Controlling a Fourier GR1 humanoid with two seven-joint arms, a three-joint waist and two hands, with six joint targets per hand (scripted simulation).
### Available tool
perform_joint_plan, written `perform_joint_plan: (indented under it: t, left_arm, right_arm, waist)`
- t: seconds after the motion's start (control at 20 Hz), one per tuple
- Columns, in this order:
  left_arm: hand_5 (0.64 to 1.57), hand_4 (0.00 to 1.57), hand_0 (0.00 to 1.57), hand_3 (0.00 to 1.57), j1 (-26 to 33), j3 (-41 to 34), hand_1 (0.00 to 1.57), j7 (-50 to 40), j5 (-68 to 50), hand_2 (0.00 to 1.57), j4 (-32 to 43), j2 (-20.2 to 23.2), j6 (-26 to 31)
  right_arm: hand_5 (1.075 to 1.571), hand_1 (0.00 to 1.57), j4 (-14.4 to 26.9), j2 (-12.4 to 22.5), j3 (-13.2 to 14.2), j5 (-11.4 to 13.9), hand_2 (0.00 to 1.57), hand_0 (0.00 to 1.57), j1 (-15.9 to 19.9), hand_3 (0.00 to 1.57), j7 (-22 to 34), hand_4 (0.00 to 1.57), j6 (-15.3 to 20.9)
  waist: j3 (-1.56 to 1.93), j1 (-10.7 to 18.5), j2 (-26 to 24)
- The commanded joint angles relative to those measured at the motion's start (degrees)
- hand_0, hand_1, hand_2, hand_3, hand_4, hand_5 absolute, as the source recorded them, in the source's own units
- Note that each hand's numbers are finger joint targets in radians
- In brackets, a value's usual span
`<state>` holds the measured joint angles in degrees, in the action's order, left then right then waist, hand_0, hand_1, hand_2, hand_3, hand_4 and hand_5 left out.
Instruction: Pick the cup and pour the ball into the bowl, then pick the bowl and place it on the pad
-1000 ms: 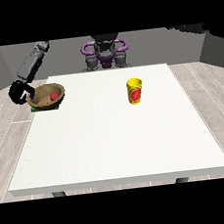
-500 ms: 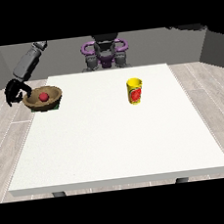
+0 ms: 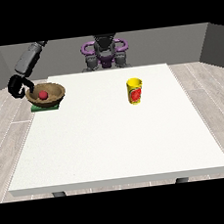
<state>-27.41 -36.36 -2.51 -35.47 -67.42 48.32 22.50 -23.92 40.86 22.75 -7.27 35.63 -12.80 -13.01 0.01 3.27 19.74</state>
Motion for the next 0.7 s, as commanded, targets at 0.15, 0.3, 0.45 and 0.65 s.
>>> perform_joint_plan:
  t: [0.15, 0.3, 0.45, 0.65]
  left_arm:
    - [1.538, 0.65, 0.0, 0.0, -1.07, -0.37, 0.0, 1.02, 0.22, 0.0, 3.68, 1.55, 0.42]
    - [1.542, 0.64, 0.0, 0.0, -1.1, -0.6, 0.0, -0.22, -0.58, 0.0, 3.66, 3.48, 1.4]
    - [1.544, 0.76, 0.0, 0.0, 1.17, -0.68, 0.0, -3.89, -4.81, 0.0, -2.34, 1.3, 2.37]
    - [1.57, 0.98, 0.0, 0.0, 0.51, 6.78, 0.0, -9.23, -3.19, 0.0, -8.19, -6.75, -5.86]
  right_arm:
    - [1.571, 1.34, 2.42, 3.37, 4.45, -4.44, 1.57, 1.34, 3.08, 1.06, 7.97, 0.0, 1.33]
    - [1.514, 0.0, 2.63, 3.66, 2.29, -2.23, 0.0, 0.0, 1.88, 0.0, 7.5, 0.0, 1.18]
    - [1.485, 0.0, 5.63, 5.76, 3.93, -2.98, 0.0, 0.0, -1.31, 0.0, 5.0, 0.0, -0.64]
    - [1.416, 0.0, 3.75, 7.04, 1.75, -1.99, 0.0, 0.0, 2.87, 0.0, 11.43, 0.0, -2.87]
  waist:
    - [0.02, -1.2, 0.06]
    - [0.03, 0.06, 0.26]
    - [0.14, 1.51, -2.93]
    - [0.1, -1.24, -12.88]
